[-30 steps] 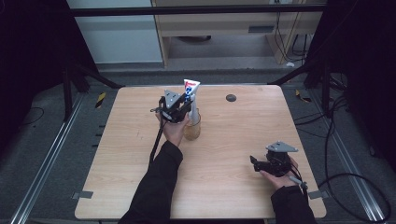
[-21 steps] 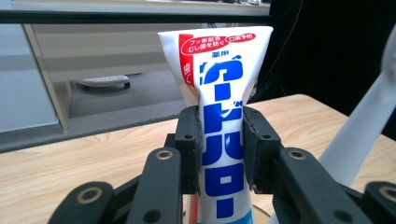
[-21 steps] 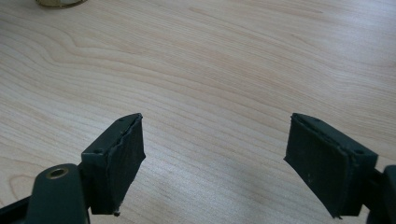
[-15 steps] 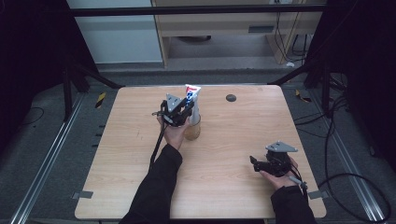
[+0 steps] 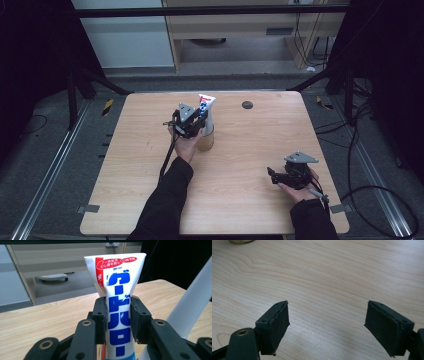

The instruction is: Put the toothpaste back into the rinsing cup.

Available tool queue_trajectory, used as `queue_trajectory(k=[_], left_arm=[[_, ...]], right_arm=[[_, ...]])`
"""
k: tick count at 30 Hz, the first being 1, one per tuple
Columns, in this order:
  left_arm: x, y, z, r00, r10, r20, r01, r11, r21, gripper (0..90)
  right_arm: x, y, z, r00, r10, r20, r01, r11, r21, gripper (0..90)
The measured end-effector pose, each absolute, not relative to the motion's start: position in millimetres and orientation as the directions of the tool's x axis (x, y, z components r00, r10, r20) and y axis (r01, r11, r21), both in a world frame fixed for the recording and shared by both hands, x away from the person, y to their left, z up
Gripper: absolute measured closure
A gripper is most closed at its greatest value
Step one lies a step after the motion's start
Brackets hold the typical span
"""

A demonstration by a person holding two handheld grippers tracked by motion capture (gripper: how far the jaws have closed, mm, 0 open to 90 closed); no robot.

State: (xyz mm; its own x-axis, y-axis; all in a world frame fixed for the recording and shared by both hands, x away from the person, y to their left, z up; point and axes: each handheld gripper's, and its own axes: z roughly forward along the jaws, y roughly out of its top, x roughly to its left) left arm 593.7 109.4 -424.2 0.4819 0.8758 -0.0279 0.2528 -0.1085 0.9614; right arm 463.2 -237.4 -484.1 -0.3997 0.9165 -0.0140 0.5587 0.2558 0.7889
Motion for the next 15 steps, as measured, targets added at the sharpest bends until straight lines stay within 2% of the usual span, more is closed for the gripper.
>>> queue_trajectory(k=[15], left_arm=[[582.0, 116.1, -427.8, 0.498, 0.867, -0.013, 0.283, -0.149, 0.947, 66.7]], right_arm=[[462.9, -236.5, -484.1, -0.403, 0.915, -0.017, 0.558, 0.26, 0.788, 19.2]])
